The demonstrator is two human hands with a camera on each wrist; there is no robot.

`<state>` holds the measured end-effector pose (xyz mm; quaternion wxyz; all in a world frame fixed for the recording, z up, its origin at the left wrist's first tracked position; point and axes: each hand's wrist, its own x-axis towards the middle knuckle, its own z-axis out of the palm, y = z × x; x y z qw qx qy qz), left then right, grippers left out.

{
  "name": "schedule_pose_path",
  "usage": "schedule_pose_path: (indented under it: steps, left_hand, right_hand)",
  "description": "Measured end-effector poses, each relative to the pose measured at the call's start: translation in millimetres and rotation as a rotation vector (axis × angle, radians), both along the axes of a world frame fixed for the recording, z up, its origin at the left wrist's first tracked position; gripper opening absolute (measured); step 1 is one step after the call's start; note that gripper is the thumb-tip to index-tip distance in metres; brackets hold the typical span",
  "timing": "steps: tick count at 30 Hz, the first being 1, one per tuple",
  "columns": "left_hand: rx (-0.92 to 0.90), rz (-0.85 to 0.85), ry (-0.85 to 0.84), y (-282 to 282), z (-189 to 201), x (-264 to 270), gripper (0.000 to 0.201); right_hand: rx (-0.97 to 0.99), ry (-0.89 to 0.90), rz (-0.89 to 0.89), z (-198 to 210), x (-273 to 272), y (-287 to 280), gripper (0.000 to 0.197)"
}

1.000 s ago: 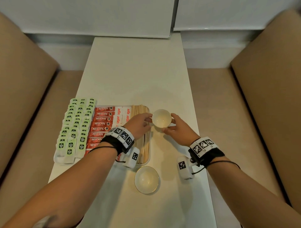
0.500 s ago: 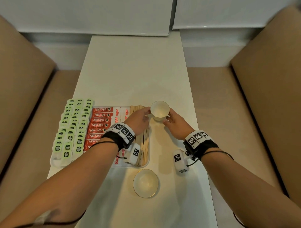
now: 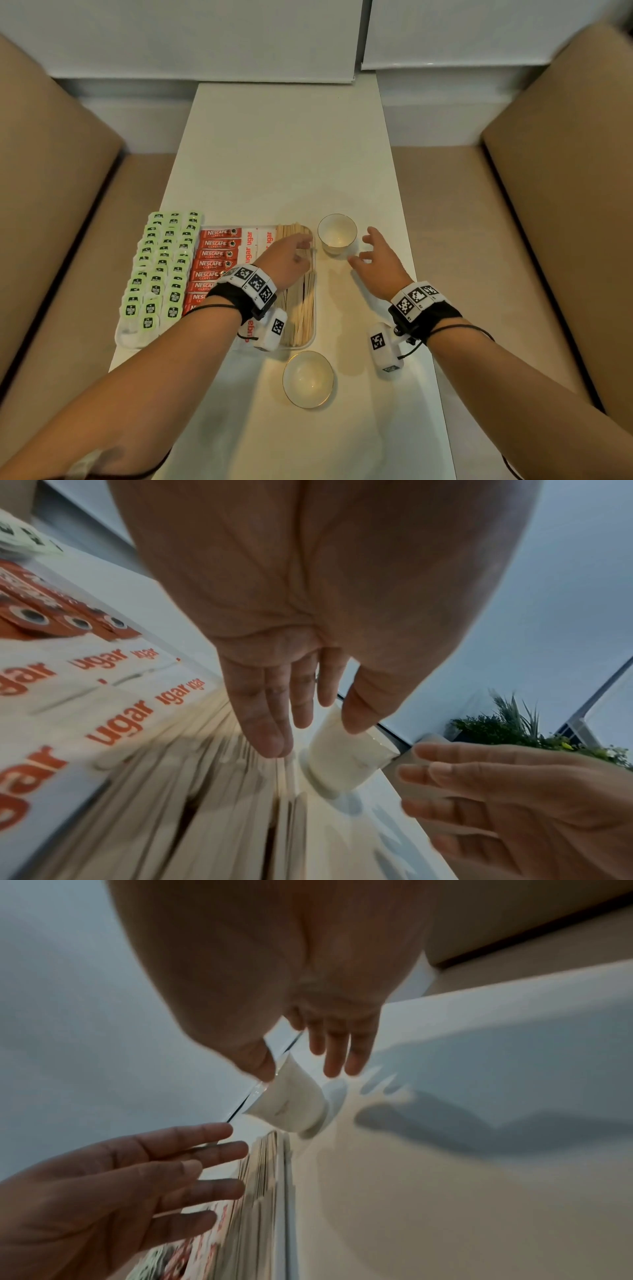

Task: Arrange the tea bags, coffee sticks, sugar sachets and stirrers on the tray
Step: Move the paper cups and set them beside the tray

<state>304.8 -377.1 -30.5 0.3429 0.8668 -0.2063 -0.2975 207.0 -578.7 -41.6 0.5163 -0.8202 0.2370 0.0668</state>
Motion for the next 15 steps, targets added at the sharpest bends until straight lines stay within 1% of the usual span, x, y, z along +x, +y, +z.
schedule_pose_path:
  steps: [2, 4, 8, 11, 13, 15]
  left_hand:
    - [0.025, -0.028, -0.019, 10, 3, -7, 0.051]
    - [0.050, -0.066, -0.038, 21, 5, -16, 0.045]
    - [0.044, -0.076, -0.034, 45, 10, -43, 0.035]
    - [0.049, -0.082, -0.014, 62, 14, -67, 0.036]
    - [0.031, -0.075, 0.003, 74, 16, -85, 0.043]
    - [0.011, -0.076, 0.045, 86, 18, -104, 0.059]
  right_hand:
    - [-0.022, -0.059, -0.110, 3, -10, 2, 0.060]
    - [-0.049, -0.081, -0.118, 8, -22, 3, 0.050]
    - [-0.088, -0.110, 0.044, 21, -53, 12, 0.041]
    - [-0.096, -0.132, 0.178, 26, -79, 23, 0.041]
    - [-0.106, -0.125, 0.274, 27, -98, 33, 0.044]
    - [-0.121, -0.069, 0.381, 25, -116, 46, 0.053]
